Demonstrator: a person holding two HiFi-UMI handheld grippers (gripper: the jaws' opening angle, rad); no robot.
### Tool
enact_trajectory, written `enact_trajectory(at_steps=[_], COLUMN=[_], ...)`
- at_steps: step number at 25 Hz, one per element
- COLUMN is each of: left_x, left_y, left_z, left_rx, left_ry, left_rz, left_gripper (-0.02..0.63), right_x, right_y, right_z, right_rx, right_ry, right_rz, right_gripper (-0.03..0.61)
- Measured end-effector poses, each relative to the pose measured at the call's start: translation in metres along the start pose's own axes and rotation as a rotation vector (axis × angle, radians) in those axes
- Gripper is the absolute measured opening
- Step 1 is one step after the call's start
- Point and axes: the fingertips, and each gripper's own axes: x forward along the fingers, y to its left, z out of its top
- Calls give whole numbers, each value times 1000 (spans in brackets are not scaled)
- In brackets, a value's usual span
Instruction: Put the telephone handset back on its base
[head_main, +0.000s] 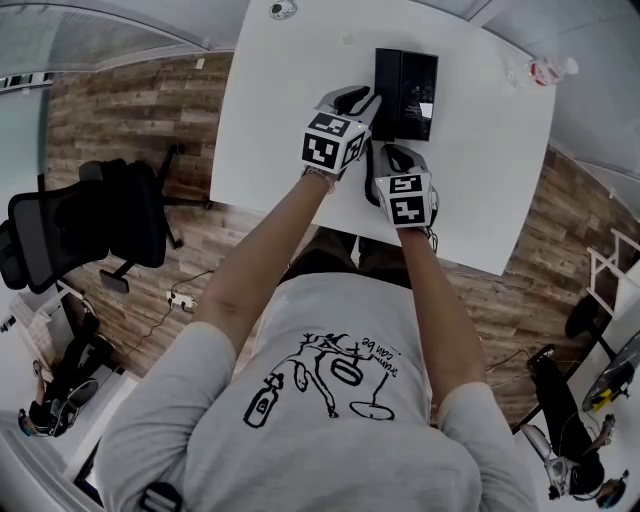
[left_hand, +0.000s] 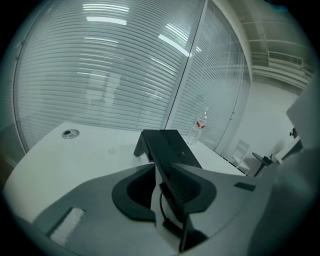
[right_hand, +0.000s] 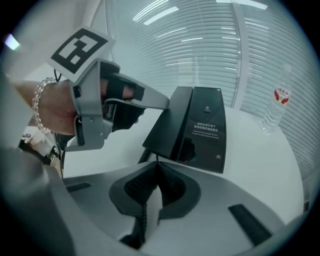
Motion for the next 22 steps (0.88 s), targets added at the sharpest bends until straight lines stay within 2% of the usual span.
enact_trajectory(at_steps=[3,7,12,17,22], left_x=[-2,3,8,9,-7], left_y=[-4,-11,-11,-11,-4], left_z=[-3,-16,-23,-23,-19], left_rx=[-12,15,36,98,44], left_ry=[-7,36,72,99,52], left_rz=[-16,-33,-1,23,46], left_gripper=[82,83,83,81,83], right_x=[-1,9,16,6,-27], right_y=[0,-10,-12,-16,-22], right_z=[3,-6,-8,-10,-4], right_rx=[2,16,31,61,51], right_ry=[3,50,93,58,-17], right_rz=[-3,-29,-13,-16,-23], right_gripper=[3,3,6,57,64])
